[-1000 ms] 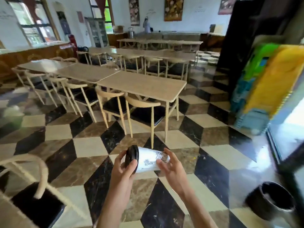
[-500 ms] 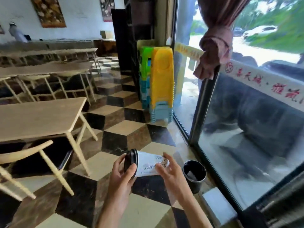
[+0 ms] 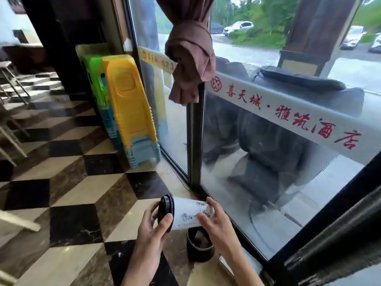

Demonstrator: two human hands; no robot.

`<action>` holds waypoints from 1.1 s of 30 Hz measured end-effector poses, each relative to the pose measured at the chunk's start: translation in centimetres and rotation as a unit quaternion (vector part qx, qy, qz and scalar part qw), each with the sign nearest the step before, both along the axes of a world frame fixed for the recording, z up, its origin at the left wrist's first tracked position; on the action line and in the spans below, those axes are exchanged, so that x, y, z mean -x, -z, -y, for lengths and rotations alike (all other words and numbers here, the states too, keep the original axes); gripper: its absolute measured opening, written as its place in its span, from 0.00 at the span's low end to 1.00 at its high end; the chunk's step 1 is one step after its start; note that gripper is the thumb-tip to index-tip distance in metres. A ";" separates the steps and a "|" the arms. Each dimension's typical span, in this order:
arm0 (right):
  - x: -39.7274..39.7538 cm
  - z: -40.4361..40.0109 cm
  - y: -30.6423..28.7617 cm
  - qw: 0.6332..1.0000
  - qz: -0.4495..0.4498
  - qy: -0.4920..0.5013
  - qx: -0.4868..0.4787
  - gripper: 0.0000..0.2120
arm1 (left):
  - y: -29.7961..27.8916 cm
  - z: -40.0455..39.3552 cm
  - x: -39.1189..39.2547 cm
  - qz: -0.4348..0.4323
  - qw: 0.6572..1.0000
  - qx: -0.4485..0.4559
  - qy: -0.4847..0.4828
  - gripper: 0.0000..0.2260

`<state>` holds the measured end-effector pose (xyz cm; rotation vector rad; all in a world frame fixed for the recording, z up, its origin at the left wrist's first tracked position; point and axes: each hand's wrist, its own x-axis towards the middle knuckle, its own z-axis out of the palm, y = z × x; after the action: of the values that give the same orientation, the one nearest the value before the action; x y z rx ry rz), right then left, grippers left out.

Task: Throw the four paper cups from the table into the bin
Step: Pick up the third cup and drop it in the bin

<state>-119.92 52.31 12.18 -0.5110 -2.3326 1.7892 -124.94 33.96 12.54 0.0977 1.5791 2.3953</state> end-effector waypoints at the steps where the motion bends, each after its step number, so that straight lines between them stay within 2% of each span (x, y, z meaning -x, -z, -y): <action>1: 1.3 -1.6 0.7 1.000 0.004 0.000 0.001 0.34 | 0.6 -1.5 1.4 0.000 1.000 0.008 0.009 0.25; 8: 10.5 -12.1 6.3 0.998 0.053 -0.012 0.014 0.31 | 5.6 -11.5 10.2 0.055 0.998 0.039 0.009 0.27; 12: 14.4 -15.7 9.0 0.994 0.097 -0.020 0.036 0.29 | 8.3 -14.8 14.3 0.093 0.992 0.084 0.021 0.31; 18: 19.1 -18.3 15.9 0.985 0.168 -0.010 0.046 0.29 | 15.4 -16.8 19.6 0.126 0.976 0.164 0.065 0.26; 23: 20.9 -18.3 26.4 0.970 0.236 0.003 0.055 0.28 | 26.0 -17.1 21.9 0.214 0.952 0.210 0.056 0.41; 28: 21.9 -18.0 40.7 0.949 0.300 0.025 0.094 0.26 | 39.8 -17.0 23.4 0.262 0.924 0.262 0.098 0.35; 33: 21.4 -16.9 53.5 0.929 0.362 0.019 0.075 0.28 | 52.4 -16.2 23.4 0.314 0.898 0.287 0.111 0.29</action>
<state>-141.36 69.19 -41.29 -1.4436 -2.5703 2.0066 -148.34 50.21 -39.84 -0.5260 1.7263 1.4759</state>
